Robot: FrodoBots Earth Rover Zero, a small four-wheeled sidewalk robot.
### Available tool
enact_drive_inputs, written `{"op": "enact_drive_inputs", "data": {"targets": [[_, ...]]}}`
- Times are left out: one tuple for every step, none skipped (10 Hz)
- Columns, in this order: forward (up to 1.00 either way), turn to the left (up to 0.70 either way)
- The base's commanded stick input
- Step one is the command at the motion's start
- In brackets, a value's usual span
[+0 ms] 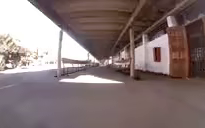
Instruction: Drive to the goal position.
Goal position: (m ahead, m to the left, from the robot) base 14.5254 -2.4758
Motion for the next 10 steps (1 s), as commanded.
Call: {"op": "enact_drive_inputs", "data": {"targets": [[0.94,0.01],[0.94,0.01],[0.94,0.01],[0.94,0.01],[0.94,0.01],[0.94,0.01],[0.94,0.01],[0.94,0.01],[0.94,0.01],[0.94,0.01]]}}
